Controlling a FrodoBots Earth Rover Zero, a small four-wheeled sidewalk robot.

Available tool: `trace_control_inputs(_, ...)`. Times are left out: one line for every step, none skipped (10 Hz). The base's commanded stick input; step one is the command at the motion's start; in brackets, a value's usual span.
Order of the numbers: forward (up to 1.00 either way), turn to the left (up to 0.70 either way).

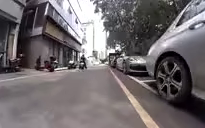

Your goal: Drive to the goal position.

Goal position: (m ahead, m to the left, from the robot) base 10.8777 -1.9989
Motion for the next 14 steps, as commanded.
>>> trace_control_inputs(0.70,0.00)
trace_control_inputs(0.70,0.00)
trace_control_inputs(0.70,0.00)
trace_control_inputs(0.70,0.00)
trace_control_inputs(0.70,0.00)
trace_control_inputs(0.70,0.00)
trace_control_inputs(0.70,0.00)
trace_control_inputs(0.70,0.00)
trace_control_inputs(0.70,0.00)
trace_control_inputs(0.70,0.00)
trace_control_inputs(0.70,0.00)
trace_control_inputs(0.70,0.00)
trace_control_inputs(0.70,0.00)
trace_control_inputs(0.70,0.00)
